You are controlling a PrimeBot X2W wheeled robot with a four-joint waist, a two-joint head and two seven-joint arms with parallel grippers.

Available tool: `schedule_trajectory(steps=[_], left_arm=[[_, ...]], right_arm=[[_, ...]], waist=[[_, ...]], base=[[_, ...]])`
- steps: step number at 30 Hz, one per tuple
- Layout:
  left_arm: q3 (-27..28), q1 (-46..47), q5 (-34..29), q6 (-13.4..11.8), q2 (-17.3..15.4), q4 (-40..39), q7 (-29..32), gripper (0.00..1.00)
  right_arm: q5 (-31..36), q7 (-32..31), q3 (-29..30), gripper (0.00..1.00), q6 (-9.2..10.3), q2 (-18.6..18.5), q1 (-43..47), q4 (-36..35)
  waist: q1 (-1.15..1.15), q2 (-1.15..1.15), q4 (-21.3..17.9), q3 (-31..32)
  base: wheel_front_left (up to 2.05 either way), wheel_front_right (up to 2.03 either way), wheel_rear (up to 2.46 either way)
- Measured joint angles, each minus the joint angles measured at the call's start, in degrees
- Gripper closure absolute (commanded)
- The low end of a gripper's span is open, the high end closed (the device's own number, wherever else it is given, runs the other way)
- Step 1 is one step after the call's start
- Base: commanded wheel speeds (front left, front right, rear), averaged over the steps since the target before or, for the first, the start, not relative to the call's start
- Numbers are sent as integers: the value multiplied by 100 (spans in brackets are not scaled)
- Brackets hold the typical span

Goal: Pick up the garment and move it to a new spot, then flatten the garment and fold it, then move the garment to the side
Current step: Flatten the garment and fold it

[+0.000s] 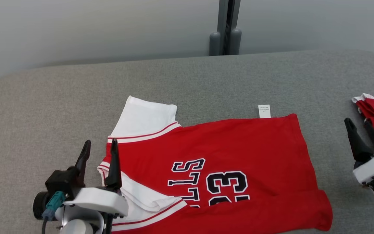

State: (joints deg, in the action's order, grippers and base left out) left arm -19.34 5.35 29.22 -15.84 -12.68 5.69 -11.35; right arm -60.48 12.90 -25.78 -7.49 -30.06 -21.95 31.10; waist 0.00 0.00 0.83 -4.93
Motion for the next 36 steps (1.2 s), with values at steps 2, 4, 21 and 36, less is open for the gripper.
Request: schedule_trajectory(steps=[2, 4, 21, 36], left_arm=[[-65, 242, -120, 24, 110, 209, -118, 0], [-148, 479, -268, 58, 194, 428, -203, 0], [-309, 1151, -619, 383, 661, 1127, -349, 0], [-57, 1253, -828, 522, 784, 1115, -354, 0]], right_arm=[[345, 34, 20, 0, 0, 114, -288, 272], [586, 52, 40, 0, 0, 252, -581, 542], [887, -921, -437, 0, 0, 381, -1893, 2060], [702, -1066, -1089, 39, 0, 271, -2228, 2295]], waist=[[0, 0, 48, -139], [0, 0, 108, -274], [0, 0, 767, -1151], [0, 0, 815, -1345]], base=[[0, 0, 0], [0, 0, 0], [0, 0, 0], [0, 0, 0]])
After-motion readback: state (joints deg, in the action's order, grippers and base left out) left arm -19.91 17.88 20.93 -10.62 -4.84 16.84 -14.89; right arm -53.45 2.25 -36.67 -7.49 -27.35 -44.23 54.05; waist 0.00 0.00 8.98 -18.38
